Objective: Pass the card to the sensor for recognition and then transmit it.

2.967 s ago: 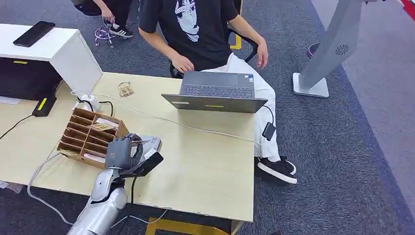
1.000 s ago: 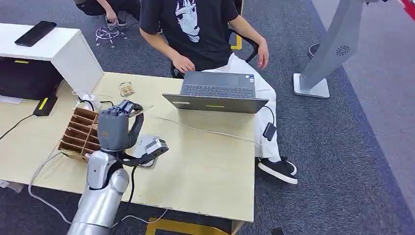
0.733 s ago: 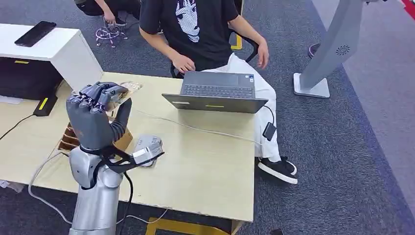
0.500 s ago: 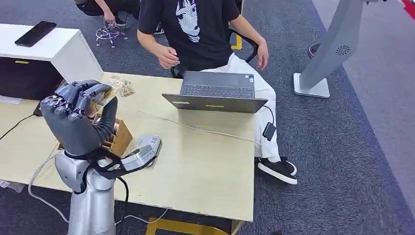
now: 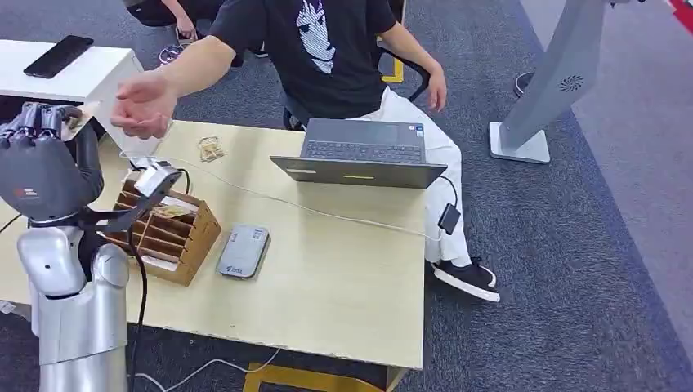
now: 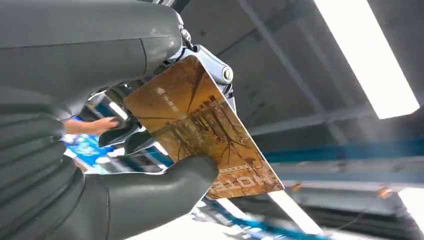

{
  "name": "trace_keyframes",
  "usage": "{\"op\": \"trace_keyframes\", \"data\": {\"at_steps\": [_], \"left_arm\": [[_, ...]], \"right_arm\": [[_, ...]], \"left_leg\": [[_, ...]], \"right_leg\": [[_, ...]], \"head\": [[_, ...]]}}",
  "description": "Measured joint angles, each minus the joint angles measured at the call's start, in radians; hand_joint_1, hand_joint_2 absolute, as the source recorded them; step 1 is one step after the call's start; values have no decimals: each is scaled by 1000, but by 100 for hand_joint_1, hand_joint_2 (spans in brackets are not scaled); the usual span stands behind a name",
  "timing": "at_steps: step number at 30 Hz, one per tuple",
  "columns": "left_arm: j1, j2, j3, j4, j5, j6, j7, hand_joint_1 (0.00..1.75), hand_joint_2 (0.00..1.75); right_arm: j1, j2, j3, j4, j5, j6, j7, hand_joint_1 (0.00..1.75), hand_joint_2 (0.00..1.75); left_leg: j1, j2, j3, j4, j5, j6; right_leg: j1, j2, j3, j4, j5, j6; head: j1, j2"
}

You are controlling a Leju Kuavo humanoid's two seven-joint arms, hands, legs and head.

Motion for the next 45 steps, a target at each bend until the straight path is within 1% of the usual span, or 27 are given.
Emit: {"op": "trace_keyframes", "data": {"at_steps": [2, 5, 9, 12, 15, 18, 24, 25, 26, 27, 30, 35, 38, 41, 43, 45], "left_arm": [[-4, 31, 0, 32, -1, 0, 11, 175, 175], [-11, 65, 0, 69, -1, 0, 15, 175, 175], [-18, 87, 0, 96, -1, 0, 17, 175, 175], [-30, 117, 0, 137, -3, 0, 77, 175, 175], [-53, 144, 0, 193, -1, 0, 89, 175, 175], [-57, 157, 0, 220, 0, 0, 88, 175, 175], [-59, 164, 0, 239, 0, 0, 85, 175, 175], [-59, 164, 0, 239, 0, 0, 82, 133, 175], [-60, 164, 0, 239, 1, 0, 77, 12, 175], [-61, 163, 0, 239, 2, 0, 76, 0, 175], [-61, 163, 0, 238, 2, 0, 66, 0, 175], [-57, 153, 0, 204, 4, 0, 24, 0, 175], [-54, 136, 0, 191, 29, 0, -18, 0, 175], [-51, 121, 0, 185, 44, 0, -29, 0, 175], [-51, 110, 0, 183, 73, 0, -55, 0, 175], [-50, 84, 0, 159, 100, 0, -103, 0, 175]], "right_arm": [[0, 2, 0, 0, 0, 2, 0, 0, 175], [-1, 3, 0, 0, 0, 2, 0, 0, 175], [-1, 5, -1, 0, 0, 2, 0, 0, 175], [-2, 6, -2, 0, 2, 3, 0, 0, 175], [-3, 8, -8, 0, 2, 3, 2, 0, 175], [-2, 9, -10, 0, 2, 3, 4, 0, 175], [-1, 9, -18, 0, 3, 2, 10, 0, 175], [-1, 9, -19, 0, 3, 1, 10, 0, 175], [0, 9, -21, 0, 3, 1, 11, 0, 175], [0, 9, -22, 0, 3, 1, 11, 0, 175], [-1, 9, -23, 0, 8, 0, 10, 0, 175], [-3, 9, -24, 0, 19, 0, 7, 0, 175], [-3, 9, -24, 0, 19, 0, 10, 0, 175], [-2, 9, -24, 0, 19, 0, 11, 0, 175], [-1, 9, -25, 0, 19, 0, 11, 0, 175], [-1, 9, -25, 0, 21, 0, 11, 0, 175]], "left_leg": [[0, 0, 0, 0, 0, 0], [0, 0, -1, 0, 0, 0], [-1, 0, -1, 0, 0, 0], [-1, 1, -1, 0, 0, 0], [0, 1, -1, 0, 0, 0], [0, 2, -1, 0, 0, 0], [0, 9, -3, 0, -1, 0], [0, 10, -3, 0, -2, 0], [0, 10, -4, 0, -2, 0], [0, 10, -4, 0, -2, 0], [-1, 8, -5, 0, -2, 1], [-1, 7, -5, 0, -2, 1], [-1, 6, -5, 0, -1, 0], [0, 6, -5, 0, -1, 0], [0, 6, -5, 0, 0, 0], [0, 6, -5, 0, 0, 0]], "right_leg": [[0, 0, 0, 0, 0, 0], [0, 0, 0, 0, 0, 0], [-1, 0, -1, 0, 0, 0], [-1, 0, -2, 0, 0, 0], [0, 0, -2, 0, 0, 0], [0, 1, -2, 0, 0, 0], [0, 9, -5, 0, 0, 0], [0, 10, -6, 0, 0, 0], [0, 11, -7, 0, 0, 0], [0, 11, -7, 0, 0, 0], [-1, 9, -7, 0, 0, 0], [-1, 7, -7, 0, 0, 0], [-1, 6, -7, 0, 1, 0], [0, 6, -7, 0, 2, 0], [0, 6, -7, 0, 2, 0], [0, 6, -6, 0, 2, 0]], "head": [[0, 0], [0, 0], [0, 0], [0, 0], [0, 0], [0, 0], [0, 0], [0, 0], [0, 0], [0, 0], [0, 0], [0, 0], [0, 0], [0, 0], [0, 0], [0, 0]]}}
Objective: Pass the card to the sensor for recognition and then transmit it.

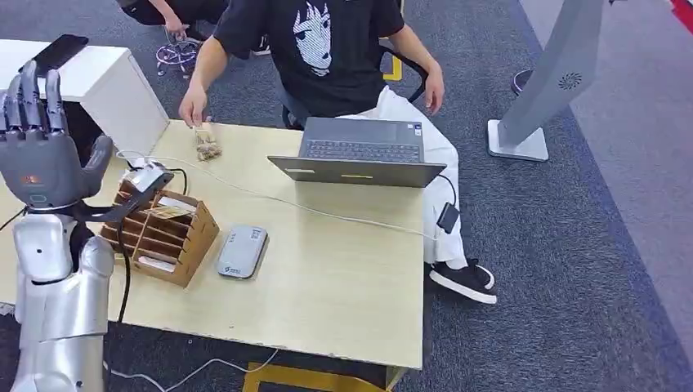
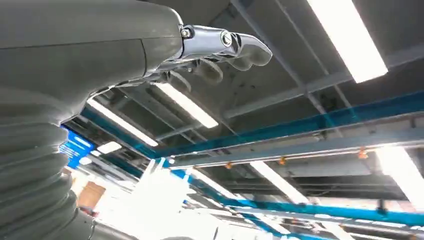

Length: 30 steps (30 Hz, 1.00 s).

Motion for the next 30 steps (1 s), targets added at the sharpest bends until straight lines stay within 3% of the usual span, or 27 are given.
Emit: {"op": "trace_keyframes", "data": {"at_steps": [3, 6, 9, 12, 16, 20, 22, 24, 27, 30], "left_arm": [[1, -37, 0, -44, 21, 0, -51, 0, 175], [2, -52, -18, -65, 71, -15, -6, 0, 175], [2, -16, -115, -101, 232, -164, 96, 0, 175], [4, 30, -210, -173, 395, -310, 118, 0, 175], [22, 111, -325, -272, 631, -540, 121, 0, 175], [35, 161, -359, -326, 672, -572, 121, 0, 175], [38, 196, -375, -345, 740, -654, 128, 0, 175], [52, 239, -384, -365, 834, -778, 141, 0, 175], [90, 348, -385, -399, 944, -899, 142, 0, 175], [130, 461, -383, -431, 1010, -970, 158, 0, 175]], "right_arm": [[0, 0, -1, 0, 0, 0, 0, 0, 175], [2, 0, -9, 0, -5, -1, -8, 0, 175], [8, 0, -24, 0, -18, 0, -21, 0, 175], [16, 0, -38, 0, -25, 3, -30, 0, 175], [24, 0, -58, 0, -35, 7, -40, 0, 175], [26, 0, -69, 0, -39, 9, -44, 0, 175], [26, 0, -74, 0, -39, 10, -47, 0, 175], [26, 0, -81, 0, -43, 12, -50, 0, 175], [32, 0, -91, 0, -42, 16, -49, 0, 175], [36, 0, -102, 0, -42, 18, -48, 0, 175]], "left_leg": [[0, 0, 0, 0, 0, 0], [0, 0, 0, 0, 0, 0], [0, -1, 0, 0, 0, 0], [0, -1, 0, 0, 0, 0], [0, 0, 0, 0, 0, 0], [0, 0, 0, 0, 0, 0], [0, 0, 0, 0, 0, 0], [0, 1, 0, 0, 0, 0], [1, 3, 0, 0, 0, 0], [1, 1, 0, -1, 0, 0]], "right_leg": [[0, 0, 0, 0, 0, 0], [0, 0, 0, 0, 0, 0], [0, -1, 0, 0, 0, 0], [0, -1, 0, 0, 0, 0], [0, 0, 0, 0, 0, 0], [0, 0, 0, 0, 0, 0], [0, -1, 0, 0, 0, 0], [0, 1, 0, 0, 0, 0], [1, 2, -1, 1, 0, 0], [1, 1, 0, 1, -1, -1]], "head": [[1, 0], [0, 0], [0, 0], [0, 0], [0, 0], [0, 0], [0, 0], [0, 0], [0, 0], [0, 0]]}}
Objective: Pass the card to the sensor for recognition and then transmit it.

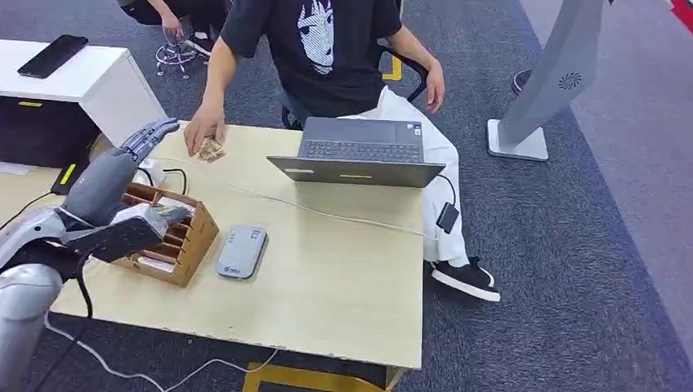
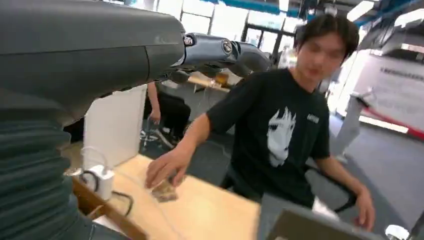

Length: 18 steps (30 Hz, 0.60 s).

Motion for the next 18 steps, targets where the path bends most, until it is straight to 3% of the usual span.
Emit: {"op": "trace_keyframes", "data": {"at_steps": [4, 5, 7, 9, 13, 16, 18], "left_arm": [[44, 191, 23, -51, 59, -82, 61, 0, 175], [64, 291, 50, -80, 100, -115, 91, 0, 175], [88, 395, 103, -113, 124, -136, 122, 0, 175], [116, 459, 143, -140, 102, -139, 148, 0, 175], [162, 534, 174, -170, 75, -134, 160, 0, 175], [181, 561, 192, -181, 11, -116, 188, 0, 175], [200, 559, 195, -185, -92, -91, 213, 0, 175]], "right_arm": [[1, 0, -16, 0, -2, 1, 3, 0, 175], [2, 0, -24, 0, -2, 1, 4, 0, 175], [5, 0, -34, 0, -2, 1, 5, 0, 175], [5, 0, -41, 0, -3, 1, 9, 0, 175], [4, 2, -50, 0, -3, 1, 10, 0, 175], [4, 3, -56, 0, -4, 2, 13, 0, 175], [3, 5, -59, 0, -7, 1, 15, 0, 175]], "left_leg": [[2, 0, -1, 0, 0, -1], [3, 1, -1, 0, 0, -1], [4, 0, -1, 0, 0, -1], [4, -3, -1, 0, 0, -1], [3, -4, -1, 0, 0, -1], [3, -4, -1, 0, 0, -1], [3, -4, 0, 0, 0, -1]], "right_leg": [[2, 0, 0, 0, 0, -1], [3, 1, -1, 0, 0, -1], [3, -1, -1, 0, -1, -1], [3, -4, 0, 0, -2, -1], [3, -5, 1, 0, -2, -1], [3, -5, 1, 0, -1, -1], [3, -5, 1, 0, -1, -1]], "head": [[0, 0], [0, 0], [0, 0], [0, 0], [0, 0], [0, 0], [-1, 0]]}}
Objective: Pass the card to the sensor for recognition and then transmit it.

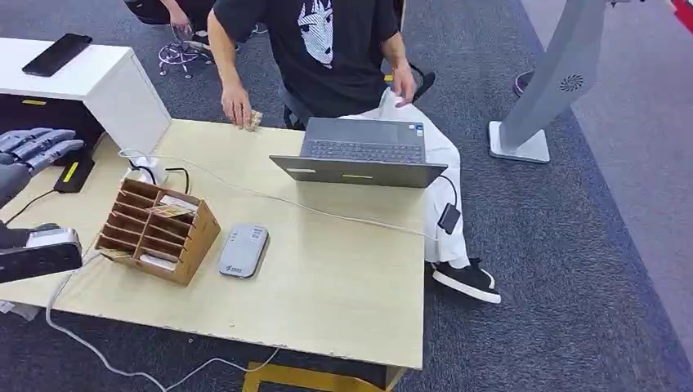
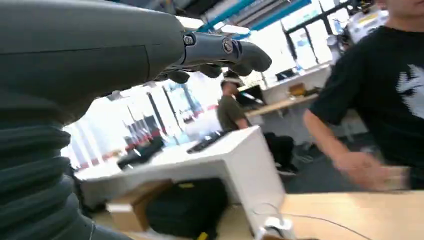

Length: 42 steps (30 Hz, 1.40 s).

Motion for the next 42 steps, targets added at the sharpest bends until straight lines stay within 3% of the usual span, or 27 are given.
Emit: {"op": "trace_keyframes", "data": {"at_steps": [6, 15, 19, 28, 42], "left_arm": [[45, -46, -14, 0, -237, 47, 20, 0, 175], [62, -96, -36, 5, -261, 50, 22, 0, 175], [59, -126, -46, 27, -327, 53, 22, 0, 175], [21, -292, -133, 220, -440, 110, 37, 0, 175], [-25, -385, -163, 385, -499, 122, 82, 0, 175]], "right_arm": [[-1, 8, -14, 0, 6, -1, 3, 0, 175], [-1, 8, -23, 0, 10, -1, 3, 0, 175], [-2, 9, -24, 0, 13, 0, 2, 0, 175], [-8, 13, -24, 0, 43, 5, 3, 0, 175], [-12, 13, -24, 0, 55, 8, 3, 0, 175]], "left_leg": [[0, 0, 0, 0, 0, 0], [0, 0, 0, 0, 0, 0], [0, 0, 0, 0, 0, 0], [0, 0, 0, 0, 0, -1], [0, 0, 0, 0, 0, -1]], "right_leg": [[0, 0, 0, 0, 0, -1], [0, 0, 0, 0, 0, -1], [0, 0, 0, 0, 0, -1], [0, 0, 0, 0, 1, -2], [0, 0, -1, 0, 1, -2]], "head": [[0, 0], [0, 0], [0, 0], [0, 0], [0, 0]]}}
